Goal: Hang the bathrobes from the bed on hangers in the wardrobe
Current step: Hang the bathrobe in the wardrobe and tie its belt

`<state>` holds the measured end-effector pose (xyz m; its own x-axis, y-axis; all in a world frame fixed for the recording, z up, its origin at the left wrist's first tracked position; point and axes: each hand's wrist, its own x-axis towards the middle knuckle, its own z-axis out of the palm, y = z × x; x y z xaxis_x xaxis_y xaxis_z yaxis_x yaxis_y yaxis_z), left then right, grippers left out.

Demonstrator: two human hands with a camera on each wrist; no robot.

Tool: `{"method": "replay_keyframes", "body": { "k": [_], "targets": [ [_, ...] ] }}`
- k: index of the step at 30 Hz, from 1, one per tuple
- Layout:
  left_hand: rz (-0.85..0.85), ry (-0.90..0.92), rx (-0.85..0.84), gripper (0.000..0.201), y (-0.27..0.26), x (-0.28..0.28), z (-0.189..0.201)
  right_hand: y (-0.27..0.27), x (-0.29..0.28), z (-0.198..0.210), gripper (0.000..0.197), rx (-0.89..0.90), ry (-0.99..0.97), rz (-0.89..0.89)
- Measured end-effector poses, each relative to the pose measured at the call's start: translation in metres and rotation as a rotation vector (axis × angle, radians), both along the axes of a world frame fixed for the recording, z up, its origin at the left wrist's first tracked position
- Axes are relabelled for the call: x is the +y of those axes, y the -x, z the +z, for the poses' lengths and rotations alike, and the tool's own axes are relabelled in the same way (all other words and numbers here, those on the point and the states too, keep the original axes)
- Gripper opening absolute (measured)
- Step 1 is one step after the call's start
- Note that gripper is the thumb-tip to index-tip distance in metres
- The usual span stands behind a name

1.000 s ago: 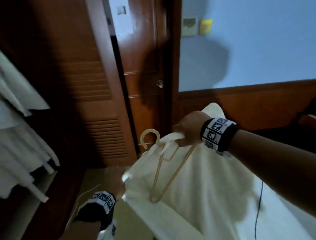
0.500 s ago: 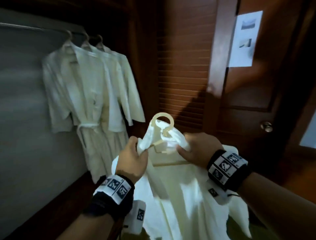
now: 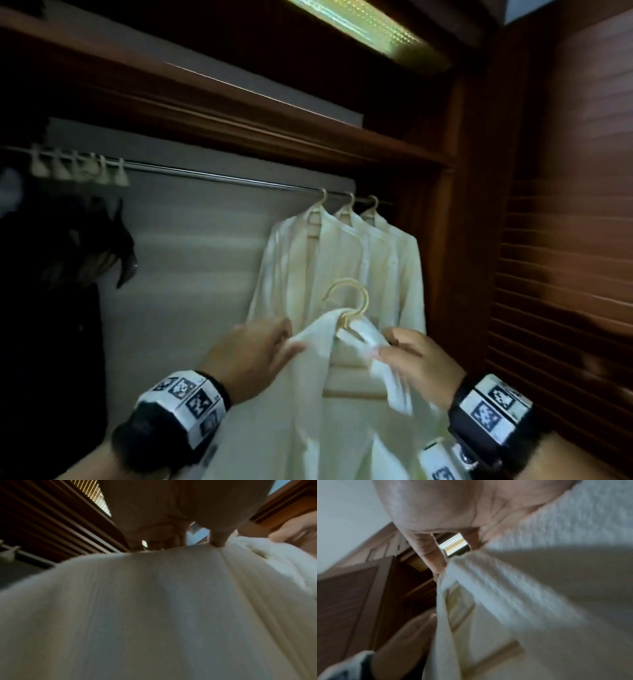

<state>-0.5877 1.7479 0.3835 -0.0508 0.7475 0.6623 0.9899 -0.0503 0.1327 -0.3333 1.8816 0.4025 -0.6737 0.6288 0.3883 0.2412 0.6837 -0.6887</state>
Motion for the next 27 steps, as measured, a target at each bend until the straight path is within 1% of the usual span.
{"method": "replay_keyframes", "body": {
  "k": [1, 2, 3, 4, 5, 6, 9, 10, 14, 16, 18, 21, 25, 26, 27],
  "targets": [
    [-0.009, 0.081, -0.016, 0.053, 0.013, 0.006, 0.004, 0.011, 0.011, 0.011, 0.045, 0.009, 0.039, 0.070],
    [-0.020, 0.113, -0.042, 0.070, 0.025, 0.012, 0.008, 0.023, 0.023, 0.020, 0.046, 0.001, 0.039, 0.124],
    [-0.014, 0.118, -0.066, 0.081, 0.037, 0.017, 0.014, 0.036, 0.035, 0.028, 0.042, -0.032, -0.011, 0.136],
    [0.004, 0.108, -0.066, 0.086, 0.051, 0.023, 0.022, 0.050, 0.045, 0.037, 0.032, -0.062, -0.083, 0.141],
    [0.038, 0.098, -0.051, 0.087, 0.065, 0.030, 0.032, 0.063, 0.053, 0.047, 0.025, -0.102, -0.176, 0.131],
    [0.068, 0.080, -0.025, 0.086, 0.078, 0.037, 0.044, 0.076, 0.063, 0.057, 0.022, -0.136, -0.275, 0.131],
    [0.115, 0.022, 0.000, 0.079, 0.117, 0.065, 0.078, 0.113, 0.090, 0.085, 0.029, -0.216, -0.524, 0.074],
    [0.131, 0.013, 0.013, 0.076, 0.128, 0.074, 0.090, 0.126, 0.102, 0.093, 0.032, -0.222, -0.582, 0.036],
    [0.281, 0.081, 0.094, 0.059, 0.180, 0.118, 0.133, 0.181, 0.149, 0.121, 0.053, -0.226, -0.731, -0.138],
    [0.332, 0.086, 0.128, 0.052, 0.206, 0.148, 0.151, 0.213, 0.171, 0.138, 0.053, -0.241, -0.761, -0.226],
    [0.402, 0.121, 0.134, 0.049, 0.231, 0.183, 0.164, 0.244, 0.192, 0.156, 0.057, -0.322, -0.750, -0.307],
    [0.413, 0.175, 0.027, 0.054, 0.272, 0.234, 0.177, 0.288, 0.216, 0.182, 0.059, -0.452, -0.782, -0.378],
    [0.442, 0.159, -0.035, 0.060, 0.310, 0.289, 0.199, 0.345, 0.257, 0.217, 0.066, -0.475, -0.818, -0.467],
    [0.446, 0.145, -0.039, 0.061, 0.319, 0.300, 0.204, 0.358, 0.268, 0.224, 0.065, -0.499, -0.819, -0.490],
    [0.443, 0.147, -0.080, 0.060, 0.326, 0.310, 0.208, 0.367, 0.277, 0.228, 0.060, -0.506, -0.815, -0.513]
  ]
}}
